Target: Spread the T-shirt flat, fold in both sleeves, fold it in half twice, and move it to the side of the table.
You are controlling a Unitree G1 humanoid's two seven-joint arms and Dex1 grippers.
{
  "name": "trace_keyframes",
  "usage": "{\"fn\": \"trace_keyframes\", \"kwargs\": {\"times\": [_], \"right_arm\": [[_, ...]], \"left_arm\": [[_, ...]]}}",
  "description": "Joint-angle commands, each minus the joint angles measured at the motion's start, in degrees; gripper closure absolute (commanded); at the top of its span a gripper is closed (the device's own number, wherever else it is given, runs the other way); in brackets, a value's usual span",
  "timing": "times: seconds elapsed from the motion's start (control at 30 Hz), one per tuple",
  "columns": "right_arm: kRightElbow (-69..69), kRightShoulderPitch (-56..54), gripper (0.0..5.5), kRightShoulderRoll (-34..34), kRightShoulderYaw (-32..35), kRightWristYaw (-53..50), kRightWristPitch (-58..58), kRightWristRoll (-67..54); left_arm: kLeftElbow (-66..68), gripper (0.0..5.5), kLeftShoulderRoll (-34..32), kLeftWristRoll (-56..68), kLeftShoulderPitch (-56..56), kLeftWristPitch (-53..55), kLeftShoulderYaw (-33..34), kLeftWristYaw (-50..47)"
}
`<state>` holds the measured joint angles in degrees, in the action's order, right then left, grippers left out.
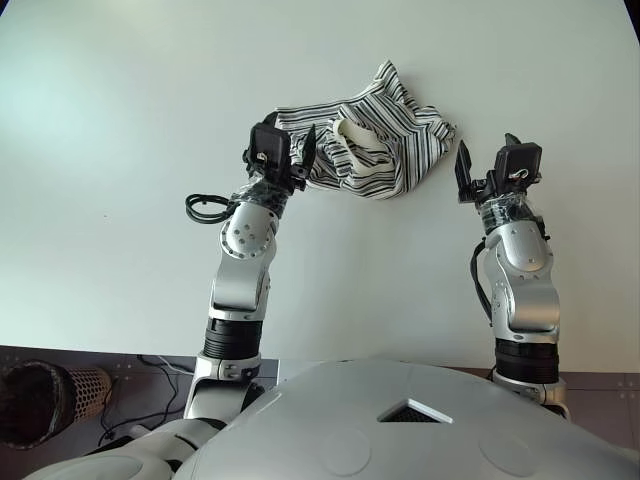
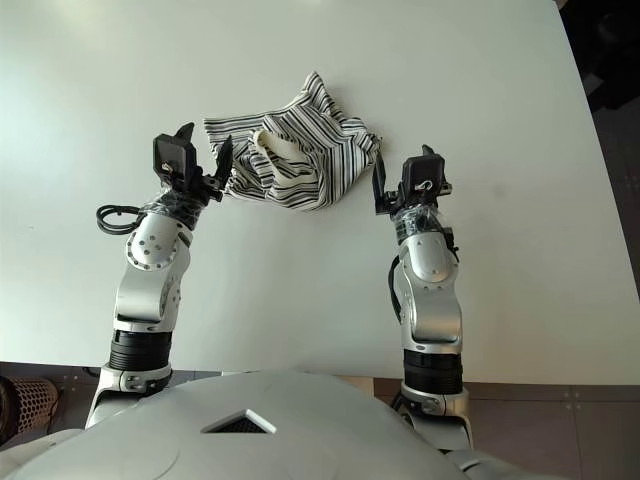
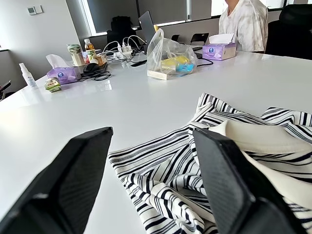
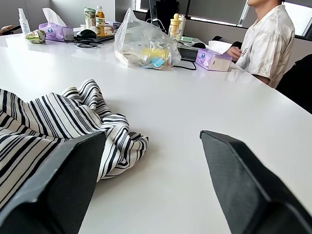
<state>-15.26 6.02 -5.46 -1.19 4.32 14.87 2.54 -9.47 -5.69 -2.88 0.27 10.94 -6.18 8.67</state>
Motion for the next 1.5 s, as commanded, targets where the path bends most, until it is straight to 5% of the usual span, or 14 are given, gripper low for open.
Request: {"fn": "trace_keyframes", "kwargs": {"times": [0.03, 0.4, 0.53, 0.67, 1.1, 1.5], "right_arm": [[0.38, -0.79, 1.96, 0.03, -0.16, -0.27, 0.61, 0.21], [0.38, -0.14, 1.96, 0.62, -0.63, -0.88, 0.39, 0.36], [0.28, 0.38, 1.96, 1.32, -0.84, -1.61, 0.15, 0.52], [0.45, 0.65, 1.96, 1.82, -1.15, -2.3, -0.11, 0.57], [1.16, 0.26, 1.96, 0.62, -2.35, -0.34, 0.37, 0.43], [1.84, 0.45, 1.96, 0.48, -3.6, 0.33, 0.38, 0.46]], "left_arm": [[0.9, 2.44, -1.11, 0.36, -1.73, 0.42, 0.4, 1.14], [1.18, 2.44, -2.63, 1.45, -3.0, 0.72, 0.88, 3.72], [4.58, 2.44, -10.06, 3.74, -7.26, -1.21, 0.44, 15.09], [17.46, 2.44, -16.52, 7.36, -17.63, -6.28, -1.19, 32.06], [64.26, 2.44, -18.0, 5.32, -45.73, -24.89, -4.87, 61.66], [79.03, 2.44, -17.18, -2.14, -54.93, -33.55, -6.78, 64.77]]}}
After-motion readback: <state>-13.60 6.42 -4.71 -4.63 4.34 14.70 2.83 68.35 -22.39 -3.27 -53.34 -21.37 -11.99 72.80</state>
